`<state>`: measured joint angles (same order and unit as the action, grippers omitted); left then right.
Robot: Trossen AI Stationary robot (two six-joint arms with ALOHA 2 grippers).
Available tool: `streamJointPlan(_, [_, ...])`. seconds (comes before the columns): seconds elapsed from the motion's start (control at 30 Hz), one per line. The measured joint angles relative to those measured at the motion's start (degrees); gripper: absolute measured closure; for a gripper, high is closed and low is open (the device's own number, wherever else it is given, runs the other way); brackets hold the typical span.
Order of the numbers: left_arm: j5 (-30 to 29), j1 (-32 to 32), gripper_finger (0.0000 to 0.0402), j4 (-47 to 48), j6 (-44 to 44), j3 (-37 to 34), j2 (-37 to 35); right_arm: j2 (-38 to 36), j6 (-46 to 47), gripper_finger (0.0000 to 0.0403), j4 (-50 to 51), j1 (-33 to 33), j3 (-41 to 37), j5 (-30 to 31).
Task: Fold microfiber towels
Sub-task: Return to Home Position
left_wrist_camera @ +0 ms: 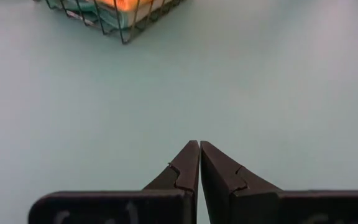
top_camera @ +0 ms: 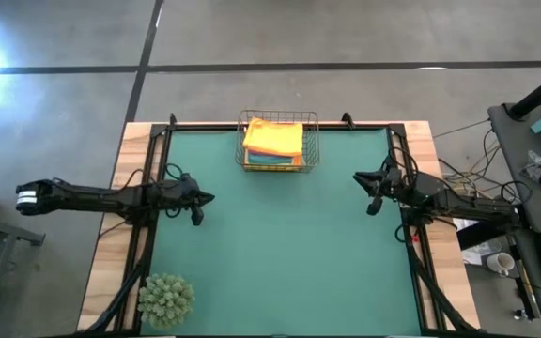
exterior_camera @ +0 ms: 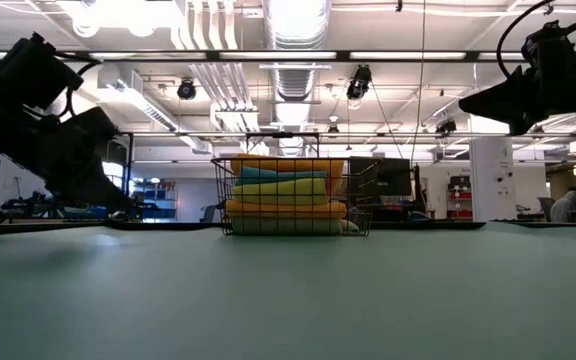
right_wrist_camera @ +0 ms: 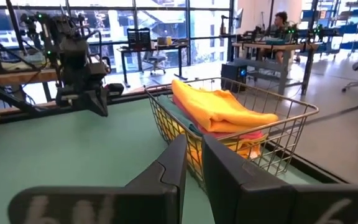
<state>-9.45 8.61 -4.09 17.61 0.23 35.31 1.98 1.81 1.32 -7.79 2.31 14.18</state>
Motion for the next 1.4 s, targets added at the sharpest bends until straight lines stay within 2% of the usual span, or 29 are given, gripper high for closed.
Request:
streamJointPlan(0.17, [0.00,0.02,0.0402,0.52,0.00,0.00,1.71,0.00,1.15,0.0360,-0.07,0.00,0.02,-0.01])
streamJointPlan(0.3, [0.02,0.02,0.0402,0.63,0.00,0.00,-1.43,0.00,1.17,0.0360,-0.04,0.00,0.04,-0.01])
streamJointPlan(0.63, [0.00,0.02,0.0402,0.65,0.00,0.02,-19.50,0.02,1.17,0.0360,-0.09,0.00,0.07,-0.01])
streamJointPlan(1.03, [-0.02,0.02,0.0402,0.18,0.00,0.00,-34.32,0.04,1.17,0.0360,-0.11,0.02,0.09,-0.03])
streamJointPlan(1.17, [0.03,-0.08,0.0402,-2.33,0.00,0.00,-33.96,0.04,1.17,0.0360,-0.08,0.01,0.11,-0.03])
streamJointPlan(1.4, [0.00,-0.33,0.0402,-1.38,0.00,0.00,-33.99,0.07,1.17,0.0360,0.00,0.01,0.13,-0.04])
